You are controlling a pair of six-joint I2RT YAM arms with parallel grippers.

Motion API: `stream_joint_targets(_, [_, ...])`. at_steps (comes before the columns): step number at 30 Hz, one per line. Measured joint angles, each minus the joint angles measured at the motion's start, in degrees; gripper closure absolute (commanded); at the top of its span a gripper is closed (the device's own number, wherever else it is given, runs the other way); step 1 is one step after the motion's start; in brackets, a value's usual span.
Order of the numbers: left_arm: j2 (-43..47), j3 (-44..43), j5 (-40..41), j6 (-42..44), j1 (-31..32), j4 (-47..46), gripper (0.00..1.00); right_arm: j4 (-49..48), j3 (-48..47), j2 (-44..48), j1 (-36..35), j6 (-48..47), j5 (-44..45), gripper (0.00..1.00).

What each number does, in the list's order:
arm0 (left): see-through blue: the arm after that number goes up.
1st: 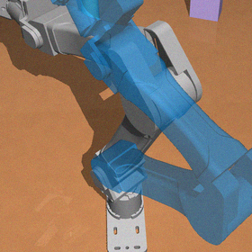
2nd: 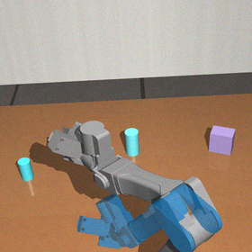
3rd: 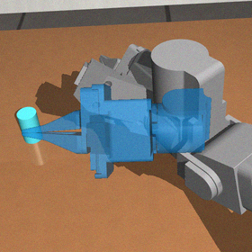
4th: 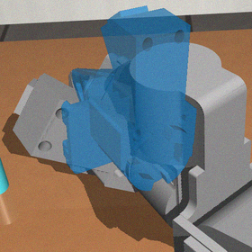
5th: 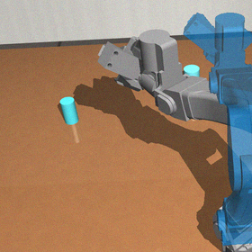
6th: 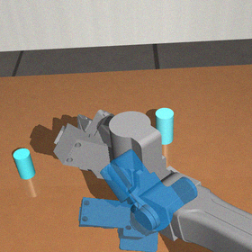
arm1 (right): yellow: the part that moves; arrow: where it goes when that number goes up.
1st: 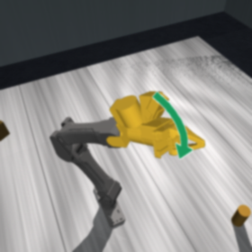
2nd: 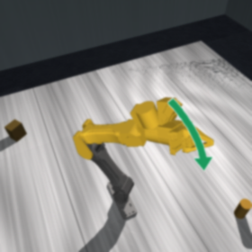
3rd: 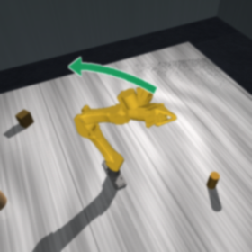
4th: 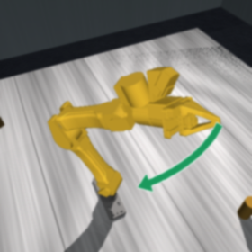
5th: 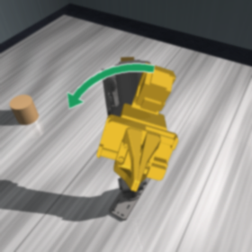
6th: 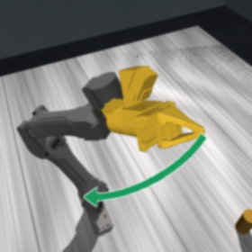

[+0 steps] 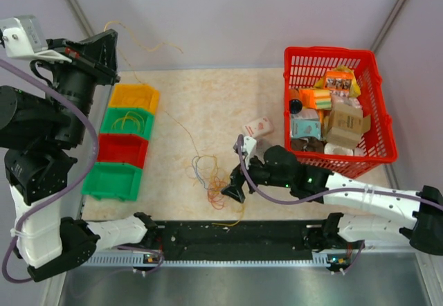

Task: Untangle the cables

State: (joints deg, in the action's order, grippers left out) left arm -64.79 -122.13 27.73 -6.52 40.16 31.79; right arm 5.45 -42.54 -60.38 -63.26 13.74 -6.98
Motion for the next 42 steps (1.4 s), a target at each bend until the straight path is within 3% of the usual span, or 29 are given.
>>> stream_joint_targets(6, [0.6, 0.6, -0.3, -1.6, 0.0, 0.0, 1.00, -4.5, -5.6, -7.6, 0.0, 2.2, -1.1, 0.36])
stream_joint_targets(13, [1.6, 0.6, -0.3, -2.2, 0.0, 0.0, 1.00, -11.9, -11.4, -16.7, -3.0, 11.1, 1.9, 0.33])
stream_joint_targets(18, [1.6, 0.6, -0.5, -2.4, 0.0, 0.0, 1.00, -13.9, -13.1, -22.3, -5.2, 12.1, 3.3, 0.41])
stream_joint_targets(21, [1.6, 0.6, -0.5, -2.3, 0.0, 0.0, 1.00, -14.2, -13.1, -24.2, -5.2, 12.0, 3.3, 0.57])
stream_joint_targets(26, [1.8, 0.6, -0.4, -2.3, 0.0, 0.0, 1.00, -16.4, -13.1, -26.8, -5.3, 11.3, 4.3, 0.72])
stream_joint_targets(29, [1.9, 0.4, -0.2, -2.1, 0.0, 0.3, 1.00, -16.5, -13.1, -28.3, -5.3, 10.5, 4.2, 0.99])
stream_joint_targets(33, [2.6, 1.0, 0.5, -1.0, 0.0, 0.2, 1.00, -14.4, -13.4, -27.7, -5.3, 10.3, 4.2, 1.00])
stream_joint_targets(38, [10.9, 19.2, 4.2, 0.5, 0.0, -6.2, 1.00, -5.7, -12.8, -15.1, -5.5, 10.0, 8.3, 1.00])
stream_joint_targets(42, [16.8, 43.4, 7.7, -2.4, -1.1, -10.9, 1.00, 0.2, -18.2, -1.5, -5.5, 8.0, 12.0, 1.00])
